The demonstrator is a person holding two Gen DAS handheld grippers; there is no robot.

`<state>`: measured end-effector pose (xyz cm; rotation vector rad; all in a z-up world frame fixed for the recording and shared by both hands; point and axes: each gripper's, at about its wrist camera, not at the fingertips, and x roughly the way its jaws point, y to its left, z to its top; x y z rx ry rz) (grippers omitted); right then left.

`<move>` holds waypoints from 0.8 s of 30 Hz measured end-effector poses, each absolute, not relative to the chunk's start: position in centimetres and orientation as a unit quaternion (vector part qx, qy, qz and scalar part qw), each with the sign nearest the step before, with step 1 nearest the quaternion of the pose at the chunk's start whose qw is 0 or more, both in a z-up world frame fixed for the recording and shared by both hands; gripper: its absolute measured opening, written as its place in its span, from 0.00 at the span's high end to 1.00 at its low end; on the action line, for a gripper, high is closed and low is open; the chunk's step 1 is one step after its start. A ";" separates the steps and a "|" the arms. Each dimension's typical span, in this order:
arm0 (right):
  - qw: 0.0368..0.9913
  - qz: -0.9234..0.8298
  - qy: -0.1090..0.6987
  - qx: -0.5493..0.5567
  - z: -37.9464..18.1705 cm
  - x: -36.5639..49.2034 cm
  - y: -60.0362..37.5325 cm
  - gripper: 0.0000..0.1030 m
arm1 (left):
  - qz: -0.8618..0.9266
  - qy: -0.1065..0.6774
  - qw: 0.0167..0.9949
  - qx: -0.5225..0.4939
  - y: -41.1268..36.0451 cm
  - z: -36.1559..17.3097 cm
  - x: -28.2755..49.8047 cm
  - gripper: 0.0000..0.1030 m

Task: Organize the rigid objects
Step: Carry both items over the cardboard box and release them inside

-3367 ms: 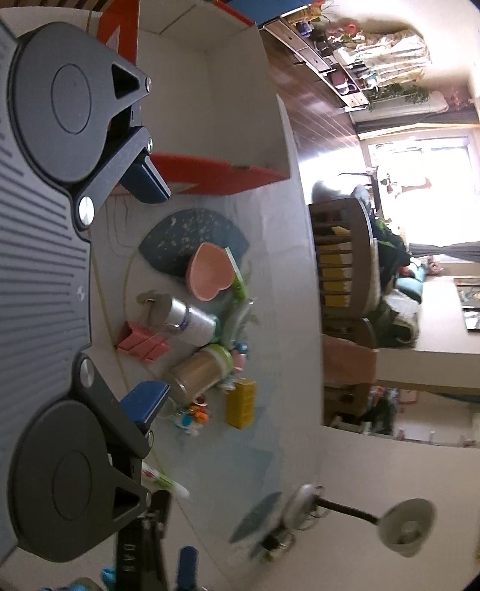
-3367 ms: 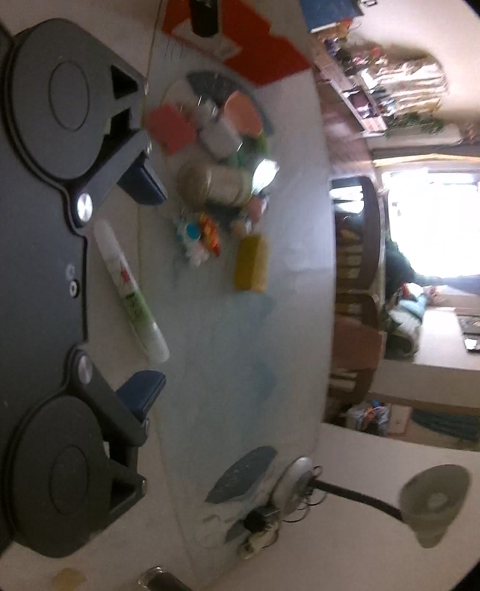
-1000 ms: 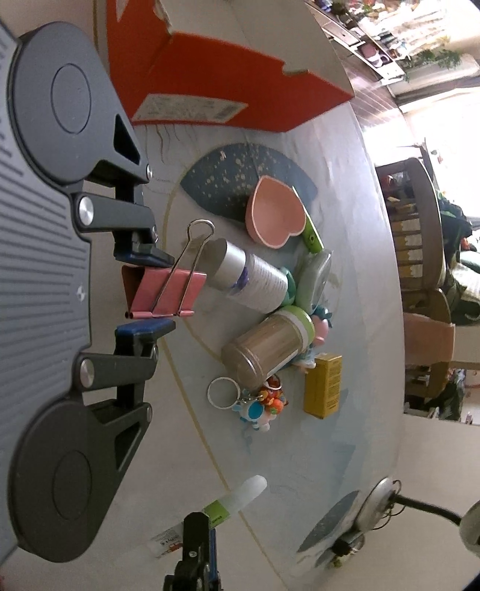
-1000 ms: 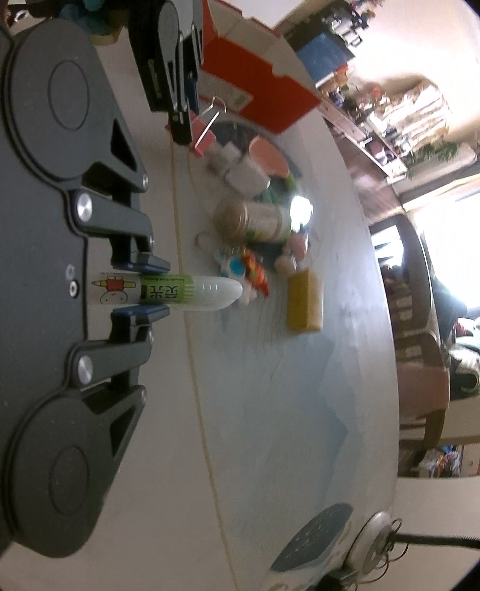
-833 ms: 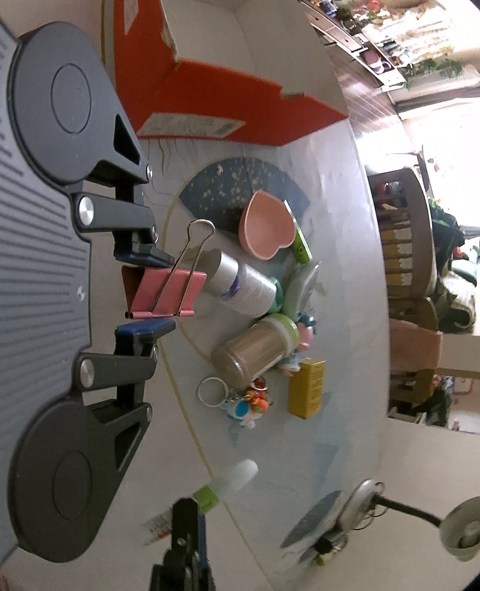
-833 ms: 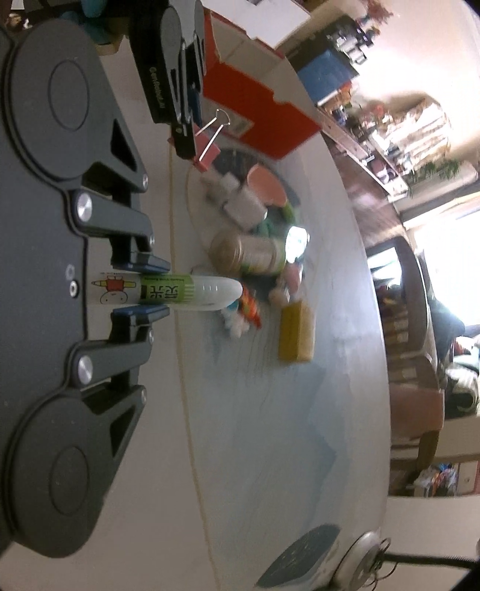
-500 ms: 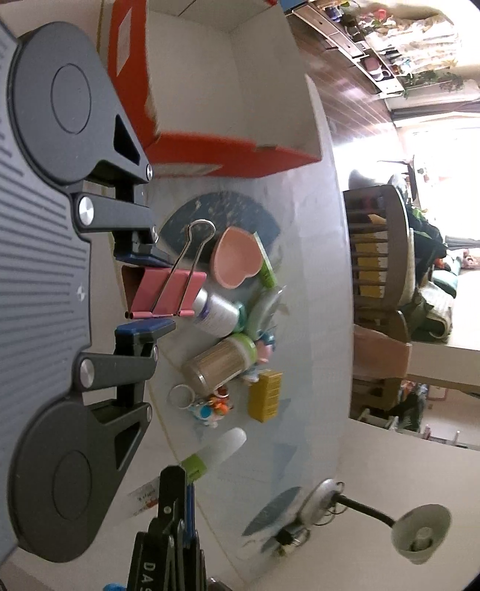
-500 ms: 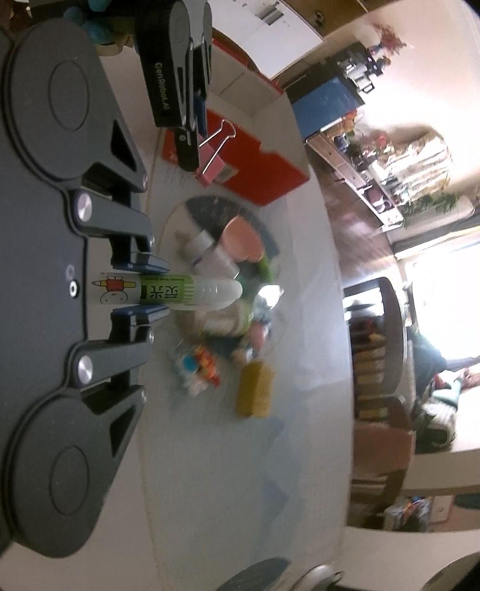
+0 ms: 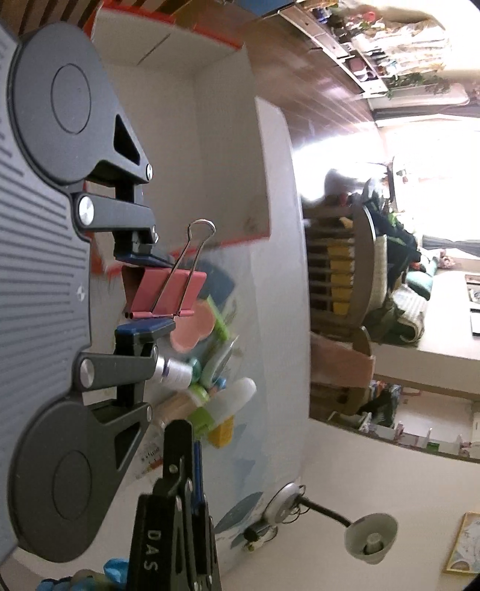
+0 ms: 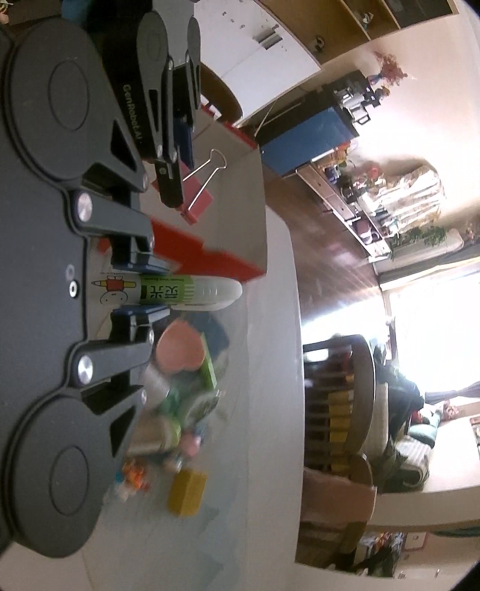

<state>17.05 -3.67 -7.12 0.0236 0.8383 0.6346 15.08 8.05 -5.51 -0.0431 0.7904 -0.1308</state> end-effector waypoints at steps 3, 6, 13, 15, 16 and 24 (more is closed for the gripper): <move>0.863 0.308 0.400 0.007 -7.3 17.7 -0.7 0.83 | -0.054 0.382 0.923 -0.018 10.5 -5.3 15.4 0.72; 0.859 0.315 0.403 0.003 -7.6 18.5 2.6 0.83 | -0.041 0.387 0.921 -0.023 13.3 -5.3 16.0 0.72; 0.851 0.330 0.409 -0.012 -8.5 19.7 9.0 0.83 | -0.009 0.402 0.915 -0.026 19.5 -6.3 17.8 0.72; 0.849 0.331 0.411 -0.020 -8.9 19.8 10.4 0.83 | -0.004 0.401 0.916 -0.020 20.7 -6.6 18.3 0.72; 0.847 0.331 0.415 -0.024 -9.4 20.1 11.3 0.83 | -0.004 0.401 0.916 -0.017 21.2 -6.7 18.6 0.72; 0.829 0.301 0.466 -0.070 -14.8 22.0 16.1 0.83 | 0.008 0.446 0.895 -0.001 24.2 -11.0 21.6 0.72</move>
